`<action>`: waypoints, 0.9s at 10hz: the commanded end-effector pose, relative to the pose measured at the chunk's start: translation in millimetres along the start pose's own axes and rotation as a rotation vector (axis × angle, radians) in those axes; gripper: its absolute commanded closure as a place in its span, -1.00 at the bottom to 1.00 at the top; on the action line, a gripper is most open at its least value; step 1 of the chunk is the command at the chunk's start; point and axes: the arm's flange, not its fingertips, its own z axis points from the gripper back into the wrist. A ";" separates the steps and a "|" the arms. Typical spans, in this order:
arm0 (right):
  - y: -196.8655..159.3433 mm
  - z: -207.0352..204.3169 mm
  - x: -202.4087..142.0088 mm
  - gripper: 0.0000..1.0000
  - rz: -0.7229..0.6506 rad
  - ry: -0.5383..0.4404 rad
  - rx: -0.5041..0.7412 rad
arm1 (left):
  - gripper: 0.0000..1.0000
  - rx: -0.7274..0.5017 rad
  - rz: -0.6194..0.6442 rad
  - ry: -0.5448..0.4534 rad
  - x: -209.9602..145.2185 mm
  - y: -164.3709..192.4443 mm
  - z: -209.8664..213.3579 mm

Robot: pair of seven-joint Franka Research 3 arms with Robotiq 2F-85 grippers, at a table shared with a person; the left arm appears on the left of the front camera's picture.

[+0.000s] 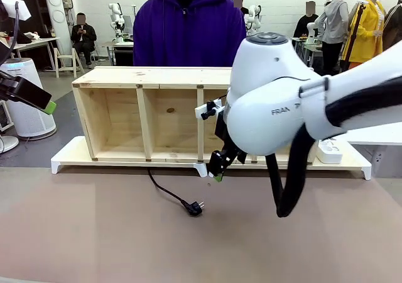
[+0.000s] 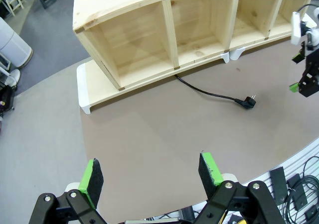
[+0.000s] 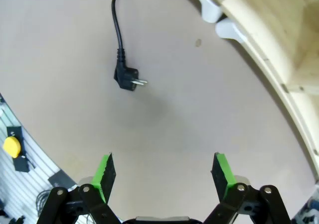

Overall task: Perform cable management.
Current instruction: When the cord part of the Power Cable appears at the lower middle area of the table and stops, grasp the cord part of the Power Cable.

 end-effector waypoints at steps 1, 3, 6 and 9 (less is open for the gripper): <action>-5.2 -15.7 29.8 -1.00 0.007 0.038 0.061 | -1.00 0.003 -0.001 -0.009 0.7 0.0 0.1; 0.0 -39.5 52.7 -1.00 -0.017 -0.008 0.070 | -1.00 0.003 -0.001 -0.009 0.7 0.0 0.1; 18.1 -74.3 69.9 -1.00 0.009 0.036 0.072 | -1.00 0.003 -0.001 -0.009 0.7 0.0 0.1; 29.5 -93.9 73.7 -1.00 0.035 0.095 0.086 | -1.00 0.003 -0.001 -0.009 0.7 0.0 0.1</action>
